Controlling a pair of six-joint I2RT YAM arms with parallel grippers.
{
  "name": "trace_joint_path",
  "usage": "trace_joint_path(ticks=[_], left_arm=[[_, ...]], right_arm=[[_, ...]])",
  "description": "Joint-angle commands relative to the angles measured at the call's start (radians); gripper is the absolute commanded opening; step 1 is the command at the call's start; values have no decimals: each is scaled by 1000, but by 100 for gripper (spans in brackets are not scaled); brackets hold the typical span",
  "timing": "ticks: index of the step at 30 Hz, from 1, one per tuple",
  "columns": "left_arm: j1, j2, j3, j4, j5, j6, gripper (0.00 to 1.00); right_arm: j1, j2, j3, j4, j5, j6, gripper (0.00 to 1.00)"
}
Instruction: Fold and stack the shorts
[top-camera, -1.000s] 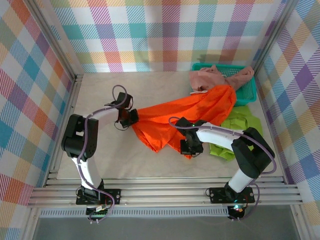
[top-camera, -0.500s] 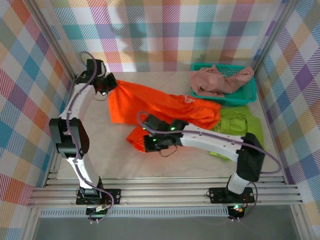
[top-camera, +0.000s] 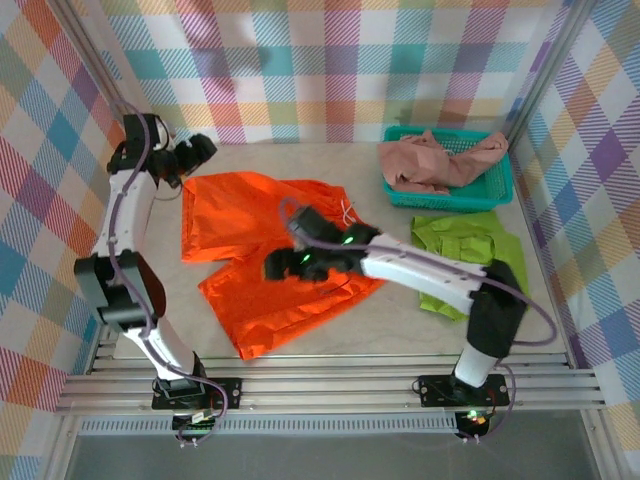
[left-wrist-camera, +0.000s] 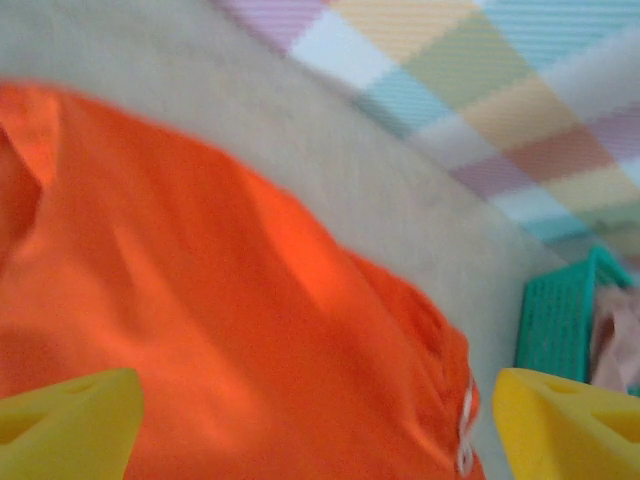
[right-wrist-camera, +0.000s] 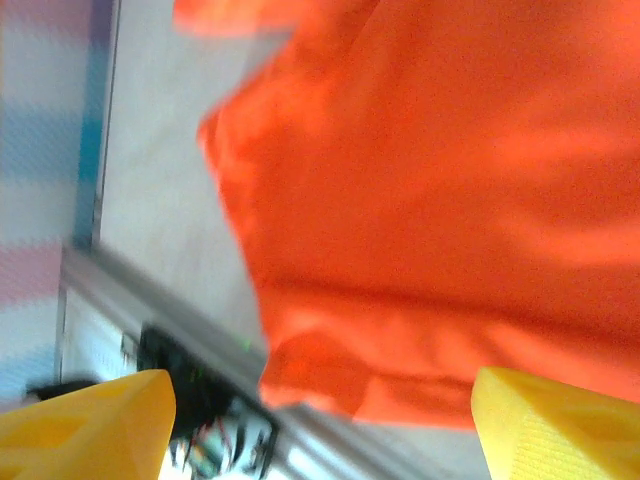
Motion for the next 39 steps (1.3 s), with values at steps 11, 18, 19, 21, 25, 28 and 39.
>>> trace_joint_path(ticks=[11,18,19,21,25,28,39], left_arm=[[-252,-411,-750,247,-38,-250,100],[-294,-406,-885,289,-65,-270,100],[-295,-407,-900,292,-71,-273,100],[-295,-405,-929,296,-86,-275,100],[-287,-360,-961,296,-123,-268,99],[-255,-294,-941,301,-129,-243,100],[-4,-81,-666,179,-134,-101,100]], right_arm=[[-382,72,-170,-5,3,-184,87],[-385,110,-324,82,-66,-133,87],[-384,104,-357,100,-84,-115,88],[-375,84,-415,122,-112,-80,87],[-322,28,-513,147,-140,-5,87],[-245,-2,-558,165,-164,78,87],[-69,-137,-356,112,-80,102,88]])
